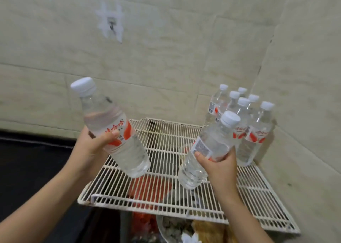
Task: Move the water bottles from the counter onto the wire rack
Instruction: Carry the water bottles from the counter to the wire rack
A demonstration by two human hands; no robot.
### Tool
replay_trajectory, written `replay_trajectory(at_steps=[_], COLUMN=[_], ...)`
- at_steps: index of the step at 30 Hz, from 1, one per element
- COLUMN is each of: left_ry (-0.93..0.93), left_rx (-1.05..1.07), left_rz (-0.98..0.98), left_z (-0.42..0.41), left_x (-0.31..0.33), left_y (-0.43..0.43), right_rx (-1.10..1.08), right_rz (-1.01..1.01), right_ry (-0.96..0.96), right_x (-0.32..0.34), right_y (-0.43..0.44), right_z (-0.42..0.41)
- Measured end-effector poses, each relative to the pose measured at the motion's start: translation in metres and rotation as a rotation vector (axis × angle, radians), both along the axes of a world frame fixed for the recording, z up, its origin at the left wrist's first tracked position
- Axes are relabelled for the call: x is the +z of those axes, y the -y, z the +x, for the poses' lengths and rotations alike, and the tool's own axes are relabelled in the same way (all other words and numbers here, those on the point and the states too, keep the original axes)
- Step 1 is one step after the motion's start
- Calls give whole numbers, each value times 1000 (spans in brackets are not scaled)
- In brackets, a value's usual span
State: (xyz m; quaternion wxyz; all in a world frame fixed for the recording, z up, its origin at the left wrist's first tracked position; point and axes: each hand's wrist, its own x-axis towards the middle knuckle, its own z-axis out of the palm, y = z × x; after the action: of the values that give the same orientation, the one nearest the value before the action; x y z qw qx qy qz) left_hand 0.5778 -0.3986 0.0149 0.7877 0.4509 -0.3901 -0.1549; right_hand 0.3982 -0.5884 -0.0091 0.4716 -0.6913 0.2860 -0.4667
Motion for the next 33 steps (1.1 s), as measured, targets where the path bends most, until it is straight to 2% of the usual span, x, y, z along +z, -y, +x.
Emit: replay_trajectory(at_steps=[5,10,14,17,29,33], left_ry=[10,30,82,55,-59,-53], left_rx=[-3,-40,-33,-37,-118,-141], left_rz=[-34,4,108,146,160,209], left_z=[37,82,120,143,175,168], left_x=[7,8,-3,-10,-18,-13], left_y=[13,39,54,65,131,151], right_rx=[-31,-161,-306,-372,-537,-557], right_rz=[-74,-89,-1,56,-3,-74], right_ry=[-60,-124,-170,-212,-363,-540], right_x=[12,33,39,35,20,23], right_y=[23,69,114,141,185,185], right_z=[51,119,168,190,202,199])
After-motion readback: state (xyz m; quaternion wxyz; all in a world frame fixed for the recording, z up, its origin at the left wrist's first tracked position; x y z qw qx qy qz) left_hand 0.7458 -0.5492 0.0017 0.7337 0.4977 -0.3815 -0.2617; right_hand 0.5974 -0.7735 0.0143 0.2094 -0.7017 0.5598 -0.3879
